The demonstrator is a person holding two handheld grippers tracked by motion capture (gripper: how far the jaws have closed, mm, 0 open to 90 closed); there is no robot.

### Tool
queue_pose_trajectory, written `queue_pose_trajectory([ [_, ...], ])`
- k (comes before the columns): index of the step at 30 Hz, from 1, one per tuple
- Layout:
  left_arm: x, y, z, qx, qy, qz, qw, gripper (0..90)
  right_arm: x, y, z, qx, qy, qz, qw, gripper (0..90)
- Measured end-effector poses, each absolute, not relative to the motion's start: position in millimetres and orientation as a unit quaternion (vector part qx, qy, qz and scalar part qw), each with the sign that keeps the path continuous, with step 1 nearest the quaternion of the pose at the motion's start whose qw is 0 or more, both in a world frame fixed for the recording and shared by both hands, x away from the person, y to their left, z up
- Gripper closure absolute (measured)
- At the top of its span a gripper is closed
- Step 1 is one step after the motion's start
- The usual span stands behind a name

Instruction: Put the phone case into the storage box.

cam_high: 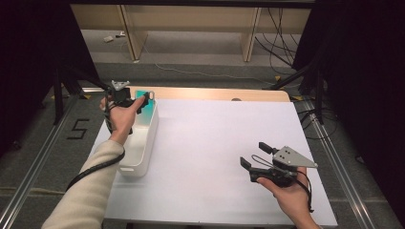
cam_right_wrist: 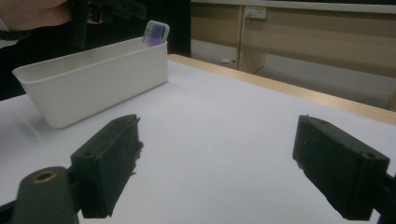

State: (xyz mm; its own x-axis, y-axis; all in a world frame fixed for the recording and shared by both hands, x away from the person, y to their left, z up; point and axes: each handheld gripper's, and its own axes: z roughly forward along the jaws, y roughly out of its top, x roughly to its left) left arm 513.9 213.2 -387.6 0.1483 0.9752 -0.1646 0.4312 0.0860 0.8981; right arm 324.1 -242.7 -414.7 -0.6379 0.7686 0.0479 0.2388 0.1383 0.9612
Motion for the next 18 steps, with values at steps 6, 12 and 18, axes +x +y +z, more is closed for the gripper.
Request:
queue_pose_trajectory([
  [6, 504, 217, -382, 0.61, 0.57, 0.302, 0.46, 20.5, 324, -244, -414, 0.354, 0.719, 0.547, 0.243, 15.9],
  [12, 494, 220, -379, 0.622, 0.558, 0.296, 0.463, 17.2, 324, -245, -413, 0.356, 0.72, 0.544, 0.242, 15.9],
  [18, 484, 222, -378, 0.633, 0.544, 0.303, 0.459, 15.5, 324, -245, -413, 0.356, 0.721, 0.543, 0.242, 15.9],
])
